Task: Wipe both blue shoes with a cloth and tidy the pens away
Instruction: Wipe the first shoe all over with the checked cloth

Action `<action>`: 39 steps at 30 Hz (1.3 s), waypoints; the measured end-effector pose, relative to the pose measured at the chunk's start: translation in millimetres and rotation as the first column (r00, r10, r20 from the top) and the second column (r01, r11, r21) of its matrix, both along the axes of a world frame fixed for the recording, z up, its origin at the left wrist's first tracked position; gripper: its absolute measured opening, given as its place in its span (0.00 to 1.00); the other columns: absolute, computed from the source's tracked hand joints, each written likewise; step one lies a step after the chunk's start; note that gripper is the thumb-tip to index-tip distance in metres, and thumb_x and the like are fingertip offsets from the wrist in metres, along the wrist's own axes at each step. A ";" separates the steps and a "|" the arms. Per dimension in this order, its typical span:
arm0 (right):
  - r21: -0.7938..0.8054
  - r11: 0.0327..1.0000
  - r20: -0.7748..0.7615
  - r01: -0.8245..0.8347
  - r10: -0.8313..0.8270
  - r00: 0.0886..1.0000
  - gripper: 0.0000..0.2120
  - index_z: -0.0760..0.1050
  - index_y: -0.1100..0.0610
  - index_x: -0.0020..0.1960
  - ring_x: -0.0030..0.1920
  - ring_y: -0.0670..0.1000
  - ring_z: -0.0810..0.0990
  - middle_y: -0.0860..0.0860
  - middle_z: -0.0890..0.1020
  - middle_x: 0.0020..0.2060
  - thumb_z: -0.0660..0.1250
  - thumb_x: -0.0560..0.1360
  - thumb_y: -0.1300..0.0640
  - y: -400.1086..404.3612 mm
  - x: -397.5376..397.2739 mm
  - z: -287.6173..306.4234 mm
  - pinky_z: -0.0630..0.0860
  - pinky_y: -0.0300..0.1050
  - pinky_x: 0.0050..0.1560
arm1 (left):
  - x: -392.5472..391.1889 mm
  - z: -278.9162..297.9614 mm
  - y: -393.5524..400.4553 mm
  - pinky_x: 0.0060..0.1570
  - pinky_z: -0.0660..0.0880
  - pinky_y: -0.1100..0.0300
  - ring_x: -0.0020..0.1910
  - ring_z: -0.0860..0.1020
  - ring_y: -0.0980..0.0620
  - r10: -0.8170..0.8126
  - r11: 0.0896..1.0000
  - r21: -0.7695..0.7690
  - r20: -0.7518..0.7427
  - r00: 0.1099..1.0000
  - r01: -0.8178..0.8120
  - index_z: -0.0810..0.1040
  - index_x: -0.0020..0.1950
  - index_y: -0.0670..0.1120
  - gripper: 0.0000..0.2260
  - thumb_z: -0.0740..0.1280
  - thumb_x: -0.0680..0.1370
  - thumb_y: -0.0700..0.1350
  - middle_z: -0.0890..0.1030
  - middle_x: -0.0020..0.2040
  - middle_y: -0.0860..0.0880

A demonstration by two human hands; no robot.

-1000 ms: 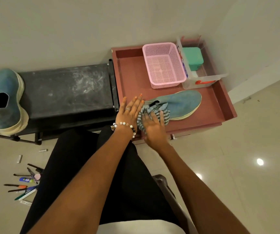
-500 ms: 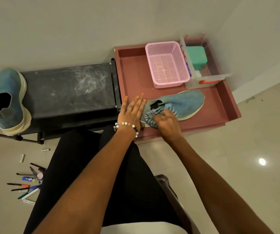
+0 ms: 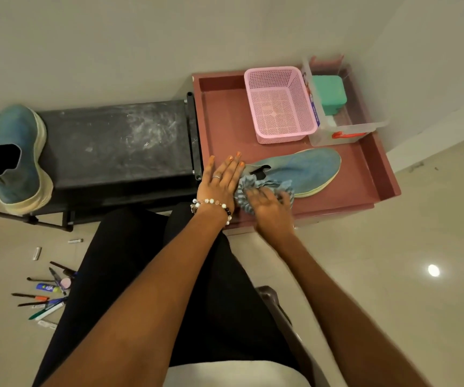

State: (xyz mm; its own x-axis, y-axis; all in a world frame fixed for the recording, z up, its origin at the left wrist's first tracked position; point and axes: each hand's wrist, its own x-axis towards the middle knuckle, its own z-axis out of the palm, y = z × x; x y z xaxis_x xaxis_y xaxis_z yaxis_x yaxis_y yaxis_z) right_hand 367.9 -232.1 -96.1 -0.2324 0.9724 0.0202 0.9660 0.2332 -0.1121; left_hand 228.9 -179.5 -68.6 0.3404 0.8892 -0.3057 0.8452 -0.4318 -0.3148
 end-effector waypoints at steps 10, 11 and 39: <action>-0.337 0.909 -0.192 0.246 -0.322 0.927 0.15 0.78 0.57 0.55 0.63 0.55 0.71 0.54 0.79 0.57 0.61 0.70 0.60 17.0 -41.0 39.7 0.59 0.51 0.65 | 2.2 -9.1 0.1 0.67 0.28 0.42 0.76 0.33 0.49 0.027 0.999 0.033 -0.077 0.997 -0.024 0.23 0.71 0.42 0.38 0.53 0.82 0.54 0.28 0.75 0.45; -0.336 0.917 -0.231 0.217 -0.304 0.924 0.19 0.77 0.55 0.60 0.65 0.54 0.71 0.53 0.78 0.60 0.61 0.70 0.59 13.4 -27.9 36.6 0.59 0.49 0.65 | 2.7 -7.6 -0.4 0.67 0.28 0.41 0.76 0.33 0.49 0.024 1.000 0.015 -0.066 0.997 -0.023 0.24 0.72 0.42 0.38 0.53 0.81 0.55 0.28 0.75 0.45; -0.318 0.881 -0.181 0.350 -0.418 0.890 0.07 0.77 0.65 0.48 0.52 0.61 0.76 0.63 0.79 0.48 0.61 0.73 0.67 17.5 -27.9 39.2 0.69 0.46 0.52 | 4.3 -0.7 1.8 0.71 0.32 0.44 0.75 0.32 0.48 -0.007 1.000 0.000 -0.120 0.993 0.007 0.25 0.73 0.42 0.39 0.50 0.81 0.60 0.27 0.75 0.45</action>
